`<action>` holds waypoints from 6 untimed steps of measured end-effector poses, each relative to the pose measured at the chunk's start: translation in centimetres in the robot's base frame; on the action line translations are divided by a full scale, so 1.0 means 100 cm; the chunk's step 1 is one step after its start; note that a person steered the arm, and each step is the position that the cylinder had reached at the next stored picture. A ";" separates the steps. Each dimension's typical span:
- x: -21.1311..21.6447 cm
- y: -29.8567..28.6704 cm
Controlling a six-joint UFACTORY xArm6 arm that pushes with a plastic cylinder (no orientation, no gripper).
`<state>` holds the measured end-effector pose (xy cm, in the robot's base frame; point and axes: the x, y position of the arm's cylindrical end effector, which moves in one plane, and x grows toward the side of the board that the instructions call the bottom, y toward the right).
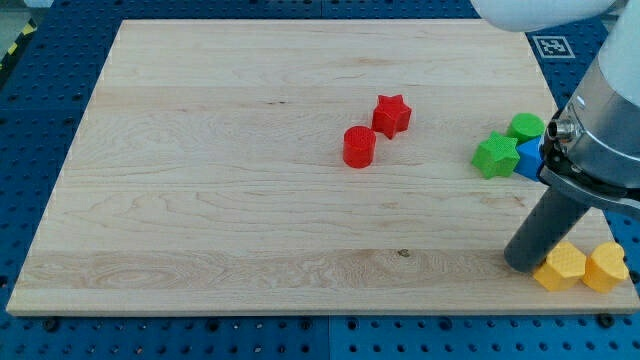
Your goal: Place your arm in between the blue cube and yellow heart
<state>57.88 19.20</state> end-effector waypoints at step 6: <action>-0.052 0.048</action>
